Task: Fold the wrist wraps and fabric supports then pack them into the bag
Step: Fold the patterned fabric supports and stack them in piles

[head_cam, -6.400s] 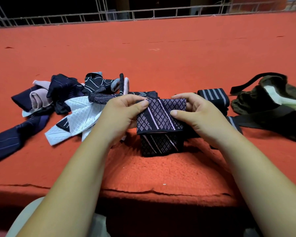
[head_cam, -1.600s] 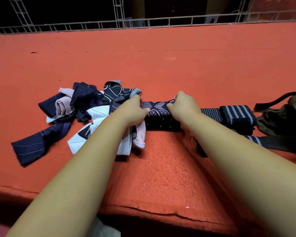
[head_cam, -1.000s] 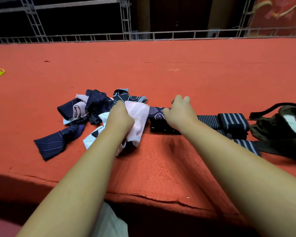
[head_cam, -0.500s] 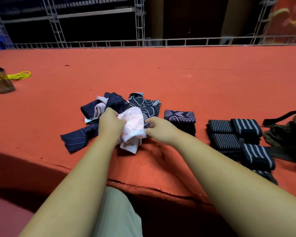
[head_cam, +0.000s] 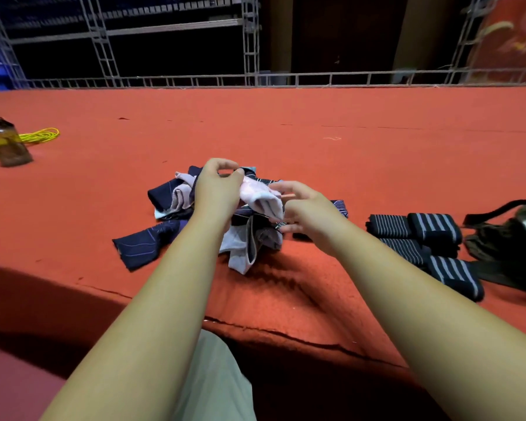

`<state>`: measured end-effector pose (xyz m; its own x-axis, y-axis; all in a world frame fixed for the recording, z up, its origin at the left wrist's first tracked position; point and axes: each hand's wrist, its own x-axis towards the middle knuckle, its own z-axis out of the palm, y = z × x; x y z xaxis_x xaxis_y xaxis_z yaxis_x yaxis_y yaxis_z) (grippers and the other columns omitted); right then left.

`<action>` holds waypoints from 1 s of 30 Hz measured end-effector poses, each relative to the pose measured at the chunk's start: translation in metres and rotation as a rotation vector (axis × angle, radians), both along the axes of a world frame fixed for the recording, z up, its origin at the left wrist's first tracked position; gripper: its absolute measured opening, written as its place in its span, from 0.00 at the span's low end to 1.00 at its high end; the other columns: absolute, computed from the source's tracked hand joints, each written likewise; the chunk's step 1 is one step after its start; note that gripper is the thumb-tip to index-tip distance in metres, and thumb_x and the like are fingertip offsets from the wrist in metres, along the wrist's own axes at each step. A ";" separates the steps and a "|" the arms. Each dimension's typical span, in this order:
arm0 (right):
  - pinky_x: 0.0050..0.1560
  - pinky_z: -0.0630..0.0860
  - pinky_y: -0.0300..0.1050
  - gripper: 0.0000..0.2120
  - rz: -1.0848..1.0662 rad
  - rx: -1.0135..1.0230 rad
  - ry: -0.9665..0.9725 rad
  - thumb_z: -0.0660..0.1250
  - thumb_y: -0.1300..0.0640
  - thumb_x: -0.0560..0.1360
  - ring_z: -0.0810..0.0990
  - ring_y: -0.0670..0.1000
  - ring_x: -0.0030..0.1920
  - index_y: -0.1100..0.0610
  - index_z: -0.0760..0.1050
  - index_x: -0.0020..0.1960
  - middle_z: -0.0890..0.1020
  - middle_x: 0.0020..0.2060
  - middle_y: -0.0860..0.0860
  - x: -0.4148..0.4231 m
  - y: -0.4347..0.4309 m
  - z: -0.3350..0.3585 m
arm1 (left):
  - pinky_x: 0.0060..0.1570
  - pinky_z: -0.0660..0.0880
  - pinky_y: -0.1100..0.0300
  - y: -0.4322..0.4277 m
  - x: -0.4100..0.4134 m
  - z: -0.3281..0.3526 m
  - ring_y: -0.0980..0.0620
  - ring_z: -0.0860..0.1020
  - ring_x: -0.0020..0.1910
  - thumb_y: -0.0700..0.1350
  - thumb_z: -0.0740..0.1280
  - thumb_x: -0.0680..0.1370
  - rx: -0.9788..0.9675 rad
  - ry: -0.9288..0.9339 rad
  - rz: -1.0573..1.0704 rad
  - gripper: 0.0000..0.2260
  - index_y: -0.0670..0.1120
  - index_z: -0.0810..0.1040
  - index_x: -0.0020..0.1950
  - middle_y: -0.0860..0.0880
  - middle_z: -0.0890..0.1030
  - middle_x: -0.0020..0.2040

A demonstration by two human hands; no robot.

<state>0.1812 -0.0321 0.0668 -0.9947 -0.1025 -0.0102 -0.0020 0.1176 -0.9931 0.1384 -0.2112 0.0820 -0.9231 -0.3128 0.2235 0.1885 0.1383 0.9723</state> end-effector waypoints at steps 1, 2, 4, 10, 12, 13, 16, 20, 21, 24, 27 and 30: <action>0.52 0.83 0.52 0.26 -0.016 -0.065 0.005 0.63 0.61 0.68 0.81 0.54 0.48 0.46 0.83 0.63 0.84 0.50 0.52 0.003 0.005 0.005 | 0.53 0.84 0.42 0.004 0.002 0.005 0.46 0.85 0.49 0.47 0.72 0.78 0.028 -0.006 -0.020 0.02 0.54 0.82 0.50 0.49 0.85 0.51; 0.52 0.83 0.52 0.25 -0.030 -0.138 0.009 0.63 0.61 0.69 0.80 0.55 0.48 0.48 0.82 0.63 0.82 0.49 0.54 0.007 0.011 0.009 | 0.51 0.84 0.41 0.010 0.005 0.010 0.46 0.84 0.47 0.48 0.71 0.78 0.056 -0.013 -0.044 0.02 0.53 0.83 0.49 0.48 0.85 0.50; 0.54 0.83 0.53 0.19 -0.049 -0.288 0.041 0.64 0.66 0.77 0.82 0.58 0.49 0.56 0.80 0.65 0.84 0.51 0.57 0.012 0.025 0.017 | 0.46 0.85 0.44 0.023 0.010 0.020 0.46 0.83 0.42 0.46 0.70 0.78 0.124 -0.013 -0.114 0.03 0.50 0.84 0.49 0.46 0.85 0.46; 0.53 0.85 0.47 0.10 -0.174 -0.558 0.142 0.65 0.72 0.81 0.87 0.57 0.51 0.62 0.78 0.59 0.87 0.51 0.60 0.037 0.065 0.030 | 0.48 0.84 0.56 0.070 0.044 0.044 0.46 0.85 0.48 0.38 0.69 0.83 0.375 0.000 -0.506 0.10 0.35 0.80 0.63 0.41 0.85 0.48; 0.55 0.85 0.46 0.10 -0.203 -0.616 0.158 0.65 0.71 0.81 0.87 0.57 0.52 0.64 0.78 0.60 0.87 0.51 0.60 0.047 0.078 0.032 | 0.51 0.83 0.59 0.083 0.053 0.047 0.48 0.85 0.51 0.37 0.69 0.83 0.390 0.000 -0.575 0.10 0.36 0.81 0.63 0.40 0.85 0.52; 0.56 0.85 0.46 0.11 -0.205 -0.651 0.166 0.66 0.71 0.81 0.87 0.57 0.53 0.65 0.78 0.62 0.87 0.51 0.60 0.052 0.085 0.033 | 0.50 0.83 0.60 0.089 0.056 0.047 0.48 0.86 0.51 0.38 0.69 0.84 0.379 0.002 -0.597 0.09 0.36 0.82 0.62 0.40 0.86 0.52; 0.59 0.84 0.46 0.12 -0.200 -0.705 0.186 0.67 0.70 0.81 0.87 0.55 0.54 0.65 0.77 0.64 0.88 0.50 0.59 0.069 0.100 0.035 | 0.49 0.82 0.61 0.104 0.066 0.048 0.49 0.86 0.49 0.41 0.70 0.85 0.351 0.031 -0.663 0.06 0.39 0.83 0.57 0.41 0.86 0.51; 0.56 0.84 0.41 0.11 -0.200 -0.723 0.205 0.69 0.68 0.81 0.88 0.52 0.51 0.65 0.78 0.63 0.88 0.50 0.58 0.082 0.113 0.031 | 0.58 0.83 0.57 0.118 0.076 0.046 0.47 0.86 0.57 0.49 0.70 0.84 0.381 0.008 -0.722 0.14 0.38 0.82 0.61 0.39 0.86 0.56; 0.55 0.85 0.41 0.12 -0.214 -0.728 0.202 0.70 0.68 0.81 0.89 0.51 0.49 0.66 0.78 0.64 0.89 0.49 0.58 0.083 0.115 0.031 | 0.59 0.82 0.57 0.120 0.079 0.045 0.47 0.86 0.58 0.49 0.70 0.83 0.391 0.002 -0.754 0.15 0.39 0.83 0.61 0.40 0.86 0.56; 0.54 0.85 0.41 0.13 -0.251 -0.750 0.188 0.70 0.68 0.81 0.88 0.52 0.47 0.67 0.77 0.65 0.88 0.47 0.58 0.084 0.118 0.027 | 0.61 0.81 0.56 0.123 0.082 0.039 0.48 0.86 0.58 0.41 0.72 0.82 0.305 0.034 -0.790 0.09 0.40 0.84 0.61 0.42 0.87 0.55; 0.56 0.85 0.43 0.15 -0.233 -0.740 0.165 0.69 0.68 0.81 0.88 0.54 0.52 0.70 0.76 0.67 0.88 0.51 0.61 0.085 0.122 0.023 | 0.65 0.81 0.52 0.124 0.079 0.034 0.44 0.86 0.59 0.37 0.74 0.80 0.260 0.032 -0.708 0.08 0.38 0.85 0.59 0.40 0.87 0.54; 0.64 0.83 0.48 0.16 -0.165 -0.702 0.162 0.65 0.72 0.80 0.86 0.59 0.62 0.70 0.75 0.67 0.85 0.59 0.66 0.085 0.127 0.020 | 0.57 0.83 0.56 0.124 0.078 0.034 0.47 0.87 0.53 0.38 0.75 0.80 0.286 -0.005 -0.658 0.03 0.40 0.85 0.53 0.42 0.88 0.50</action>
